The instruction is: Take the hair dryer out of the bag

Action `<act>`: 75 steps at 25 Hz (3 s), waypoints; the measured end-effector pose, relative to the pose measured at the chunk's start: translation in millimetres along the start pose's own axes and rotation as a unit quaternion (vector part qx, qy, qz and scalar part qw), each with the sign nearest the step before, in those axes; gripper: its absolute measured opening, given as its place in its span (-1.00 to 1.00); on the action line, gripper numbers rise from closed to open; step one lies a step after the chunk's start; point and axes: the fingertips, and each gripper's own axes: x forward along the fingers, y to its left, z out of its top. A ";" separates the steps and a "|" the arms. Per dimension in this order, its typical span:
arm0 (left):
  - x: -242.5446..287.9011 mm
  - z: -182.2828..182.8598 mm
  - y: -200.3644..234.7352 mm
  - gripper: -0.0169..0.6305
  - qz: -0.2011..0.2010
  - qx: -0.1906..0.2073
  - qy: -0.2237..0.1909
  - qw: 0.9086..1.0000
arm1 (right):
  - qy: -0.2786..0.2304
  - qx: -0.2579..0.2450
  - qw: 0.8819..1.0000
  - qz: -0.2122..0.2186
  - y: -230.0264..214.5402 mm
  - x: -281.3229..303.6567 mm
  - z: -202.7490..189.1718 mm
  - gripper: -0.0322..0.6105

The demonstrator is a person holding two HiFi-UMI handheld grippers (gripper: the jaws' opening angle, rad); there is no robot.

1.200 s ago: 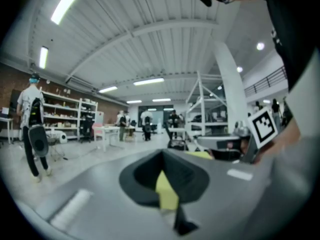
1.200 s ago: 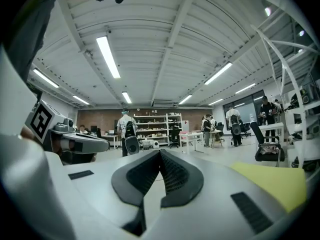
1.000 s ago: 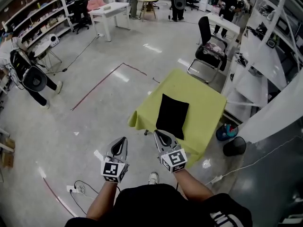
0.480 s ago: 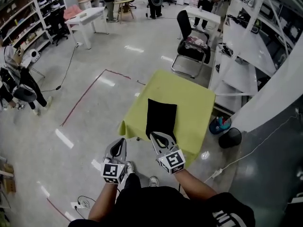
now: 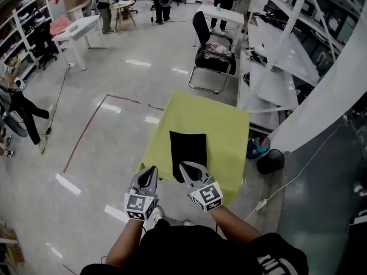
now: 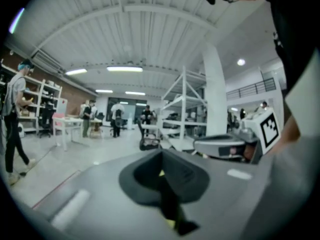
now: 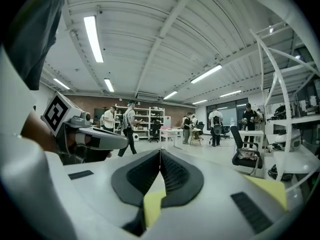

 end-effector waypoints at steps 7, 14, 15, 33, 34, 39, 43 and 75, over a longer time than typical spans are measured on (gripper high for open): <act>28.7 4.3 24.0 -0.93 -0.054 0.013 0.004 0.998 | 0.007 0.002 0.999 -0.053 -12.9 29.1 3.2 -0.88; 37.2 -3.8 41.7 -0.93 -0.109 0.030 0.011 0.994 | 0.014 0.016 0.993 -0.117 -10.5 41.4 -2.7 -0.88; 39.6 -6.5 41.0 -0.93 -0.119 0.032 0.012 0.992 | 0.016 0.020 0.991 -0.128 -11.9 39.4 -6.1 -0.88; 87.4 -67.9 -22.5 -0.92 -0.201 0.103 0.039 0.973 | 0.077 0.068 0.972 -0.212 -69.0 -2.0 -78.5 -0.88; 88.7 -71.1 -22.9 -0.92 -0.195 0.108 0.039 0.974 | 0.082 0.072 0.971 -0.214 -71.2 -3.6 -84.8 -0.88; 91.1 -107.2 -41.1 -0.53 -0.217 0.148 0.081 0.961 | 0.104 0.103 0.962 -0.229 -75.7 -15.9 -115.8 -0.88; 93.5 -150.5 -57.1 -0.31 -0.234 0.228 0.127 0.937 | 0.123 0.118 0.957 -0.234 -71.3 -24.5 -140.2 -0.88; 142.1 -225.4 -100.3 -0.91 -0.292 0.354 0.245 0.854 | 0.210 0.168 0.941 -0.207 -45.2 -65.2 -232.8 -0.88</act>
